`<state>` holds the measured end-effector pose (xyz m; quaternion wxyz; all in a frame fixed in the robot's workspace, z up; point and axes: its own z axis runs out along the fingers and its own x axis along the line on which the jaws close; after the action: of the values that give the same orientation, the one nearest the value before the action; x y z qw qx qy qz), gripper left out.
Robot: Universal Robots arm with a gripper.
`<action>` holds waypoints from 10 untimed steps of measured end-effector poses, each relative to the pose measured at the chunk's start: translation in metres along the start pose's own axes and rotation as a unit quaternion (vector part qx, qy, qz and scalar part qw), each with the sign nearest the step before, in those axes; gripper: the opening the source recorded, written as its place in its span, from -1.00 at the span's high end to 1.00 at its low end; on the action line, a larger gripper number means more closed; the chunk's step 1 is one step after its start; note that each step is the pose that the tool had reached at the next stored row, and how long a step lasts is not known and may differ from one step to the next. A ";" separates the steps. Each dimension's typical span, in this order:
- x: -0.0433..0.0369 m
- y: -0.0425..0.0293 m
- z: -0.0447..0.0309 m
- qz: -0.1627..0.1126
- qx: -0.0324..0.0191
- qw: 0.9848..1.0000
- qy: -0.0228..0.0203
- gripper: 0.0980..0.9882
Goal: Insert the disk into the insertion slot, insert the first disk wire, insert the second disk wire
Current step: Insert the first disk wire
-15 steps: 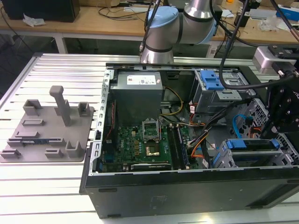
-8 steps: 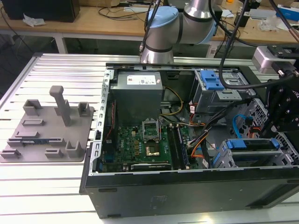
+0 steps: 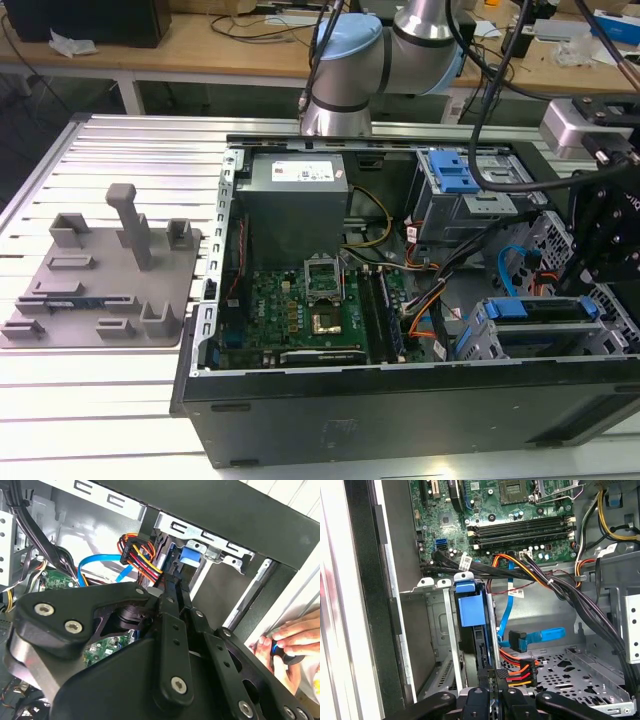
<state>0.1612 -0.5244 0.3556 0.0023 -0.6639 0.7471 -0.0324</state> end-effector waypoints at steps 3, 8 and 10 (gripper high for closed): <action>0.0000 0.0000 0.0010 0.000 0.000 1.000 0.000 0.85; -0.0001 0.0001 0.0028 0.000 0.000 1.000 0.000 0.85; -0.0001 0.0001 0.0033 0.000 0.000 1.000 0.000 0.85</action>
<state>0.1612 -0.5244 0.3524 0.0023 -0.6639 0.7471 -0.0324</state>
